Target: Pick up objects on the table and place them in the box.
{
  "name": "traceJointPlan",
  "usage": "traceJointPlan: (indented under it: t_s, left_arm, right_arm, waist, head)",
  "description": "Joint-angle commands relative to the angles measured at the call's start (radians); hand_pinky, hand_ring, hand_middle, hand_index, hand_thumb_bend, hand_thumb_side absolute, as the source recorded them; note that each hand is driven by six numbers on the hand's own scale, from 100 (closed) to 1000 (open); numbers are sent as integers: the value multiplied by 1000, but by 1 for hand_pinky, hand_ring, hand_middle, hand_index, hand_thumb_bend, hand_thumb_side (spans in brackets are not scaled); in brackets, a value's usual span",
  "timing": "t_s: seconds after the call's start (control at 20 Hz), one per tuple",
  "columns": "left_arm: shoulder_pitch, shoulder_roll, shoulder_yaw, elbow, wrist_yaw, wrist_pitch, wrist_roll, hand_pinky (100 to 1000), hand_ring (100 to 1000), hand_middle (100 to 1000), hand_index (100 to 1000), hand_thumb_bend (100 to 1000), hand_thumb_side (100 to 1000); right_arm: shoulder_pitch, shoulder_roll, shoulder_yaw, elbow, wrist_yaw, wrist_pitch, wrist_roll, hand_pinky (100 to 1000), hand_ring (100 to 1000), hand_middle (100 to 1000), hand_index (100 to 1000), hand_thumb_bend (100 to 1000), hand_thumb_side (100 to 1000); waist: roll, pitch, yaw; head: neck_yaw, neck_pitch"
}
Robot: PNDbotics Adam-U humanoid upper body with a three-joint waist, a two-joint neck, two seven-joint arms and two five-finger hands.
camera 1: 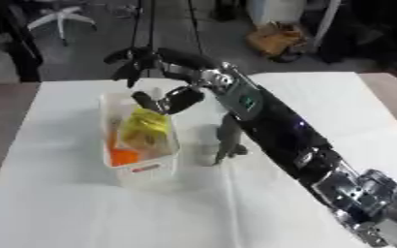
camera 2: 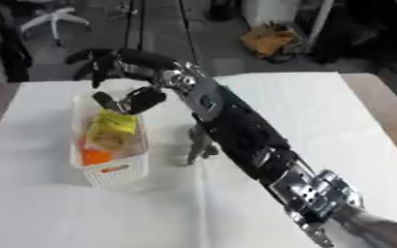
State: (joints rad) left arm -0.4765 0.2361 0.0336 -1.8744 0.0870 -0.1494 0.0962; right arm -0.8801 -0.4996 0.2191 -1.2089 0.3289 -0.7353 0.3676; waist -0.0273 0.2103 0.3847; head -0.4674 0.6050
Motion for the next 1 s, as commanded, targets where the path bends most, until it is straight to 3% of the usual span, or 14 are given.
traceJointPlan:
  t_s: [0.05, 0.25, 0.3, 0.4, 0.55, 0.6, 0.75, 0.8, 1.0]
  left_arm:
    - [-20, 15, 1, -14, 3, -1, -4, 460, 738, 841, 874, 398, 1000]
    - [-20, 14, 2, -15, 3, 0, -4, 460, 739, 841, 874, 398, 1000]
    - [-19, 14, 2, -15, 2, 0, -4, 459, 739, 841, 874, 398, 1000]
    - [-18, 15, 3, -14, 2, 1, -3, 459, 739, 841, 874, 399, 1000]
    - [-15, 17, 5, -13, 1, 0, -1, 459, 737, 841, 874, 399, 1000]
    - [-13, 17, 6, -13, 0, 0, 0, 458, 738, 842, 874, 400, 1000]
    - [-7, 21, 10, -10, -3, 0, 2, 456, 738, 842, 874, 401, 1000]
    - [-5, 24, 12, -9, -5, 1, 4, 454, 739, 843, 874, 402, 1000]
    - [4, 32, 21, -4, -11, 0, 11, 453, 742, 846, 875, 403, 1000]
  right_arm:
    - [-25, -29, -15, -11, 43, -20, -37, 702, 686, 959, 874, 205, 226]
    - [-17, -24, -3, -7, 93, -29, -88, 704, 686, 957, 876, 172, 250]
    - [-16, -23, -1, -4, 99, -30, -96, 706, 689, 959, 878, 105, 281]
    - [-9, -22, -3, 3, 100, -27, -106, 704, 684, 959, 879, 100, 321]
    - [4, -28, -8, 0, 73, -13, -110, 702, 683, 959, 877, 100, 378]
    - [12, -34, -11, -7, 59, -9, -111, 703, 690, 957, 870, 100, 443]
    - [43, -54, -19, -49, 14, 4, -116, 722, 713, 958, 869, 100, 472]
    - [54, -62, -21, -67, -1, 6, -115, 775, 769, 974, 880, 100, 505]
    - [104, -94, -37, -148, -63, 20, -110, 837, 828, 1000, 898, 100, 515]
  waist:
    - [-15, -37, 4]
    - [-18, -37, 4]
    - [-18, -37, 4]
    - [-17, -37, 2]
    - [-15, -38, -4]
    - [-14, -38, -7]
    - [-13, -38, -19]
    - [-12, -37, -25]
    - [-7, -32, -50]
  head:
    - [-4, -14]
    - [-5, -16]
    - [-5, -16]
    - [-3, -15]
    - [2, -15]
    - [6, -15]
    - [16, -14]
    - [21, -15]
    - [39, -15]
